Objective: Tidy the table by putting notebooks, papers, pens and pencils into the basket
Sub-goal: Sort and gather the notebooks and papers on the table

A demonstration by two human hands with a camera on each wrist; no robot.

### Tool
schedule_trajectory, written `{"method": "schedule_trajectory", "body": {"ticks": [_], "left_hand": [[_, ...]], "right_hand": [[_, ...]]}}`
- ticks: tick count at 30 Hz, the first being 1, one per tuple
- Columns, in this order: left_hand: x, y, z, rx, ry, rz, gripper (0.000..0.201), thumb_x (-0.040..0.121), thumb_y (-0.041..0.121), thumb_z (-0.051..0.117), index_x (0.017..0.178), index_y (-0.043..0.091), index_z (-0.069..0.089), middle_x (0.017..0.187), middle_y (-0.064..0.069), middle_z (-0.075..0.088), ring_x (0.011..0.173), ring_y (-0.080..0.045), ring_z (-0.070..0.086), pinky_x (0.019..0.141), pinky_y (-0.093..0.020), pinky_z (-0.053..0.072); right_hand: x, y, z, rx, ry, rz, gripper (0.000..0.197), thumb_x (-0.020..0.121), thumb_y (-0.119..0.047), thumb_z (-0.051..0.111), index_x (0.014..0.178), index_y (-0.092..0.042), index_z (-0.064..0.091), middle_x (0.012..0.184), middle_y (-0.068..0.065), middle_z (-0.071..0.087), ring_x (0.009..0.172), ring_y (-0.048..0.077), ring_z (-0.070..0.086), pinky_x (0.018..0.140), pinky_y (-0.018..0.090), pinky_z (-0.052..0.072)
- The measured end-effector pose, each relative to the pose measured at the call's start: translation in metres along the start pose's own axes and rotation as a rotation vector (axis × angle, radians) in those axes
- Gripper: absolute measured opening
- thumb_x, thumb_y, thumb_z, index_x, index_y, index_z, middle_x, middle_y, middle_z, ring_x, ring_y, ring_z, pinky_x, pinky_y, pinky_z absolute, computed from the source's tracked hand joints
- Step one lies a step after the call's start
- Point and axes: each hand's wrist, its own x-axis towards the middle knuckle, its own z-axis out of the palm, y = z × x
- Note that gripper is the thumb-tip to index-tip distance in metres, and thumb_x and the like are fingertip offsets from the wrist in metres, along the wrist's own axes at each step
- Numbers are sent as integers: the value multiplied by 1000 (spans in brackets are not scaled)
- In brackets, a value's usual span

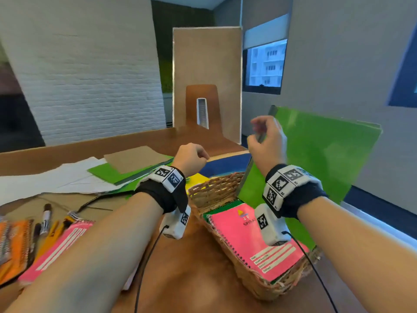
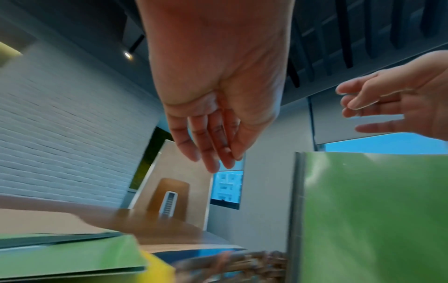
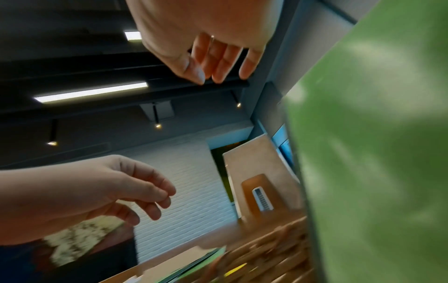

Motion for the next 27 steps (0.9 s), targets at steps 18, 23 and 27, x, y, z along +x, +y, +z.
{"method": "schedule_trajectory", "body": {"ticks": [18,23,27], "left_hand": [[-128,-199,-100,353,146,-515,23,88,13,47,97,16,68,100,-8,68,94,-31,61,80,-33,48],[-120,-224,-98,411,143,-503,22,92,18,45,95,13,66,93,-7,68,87,-26,62,77,-32,49],[-104,-238,-90,445,88,-472,23,94,17,44,99,9,65,97,-10,68,89,-28,62,75,-34,52]], "right_hand": [[-116,-54,199,-68,-943,207,20,81,-7,61,100,-5,67,104,12,67,101,26,60,89,33,48],[-137,-47,228,-149,-1014,217,24,81,-11,61,104,-10,66,110,9,65,104,25,58,90,33,47],[-138,-33,249,-221,-997,230,32,80,-15,61,112,-14,64,119,9,60,111,26,55,96,38,46]]}}
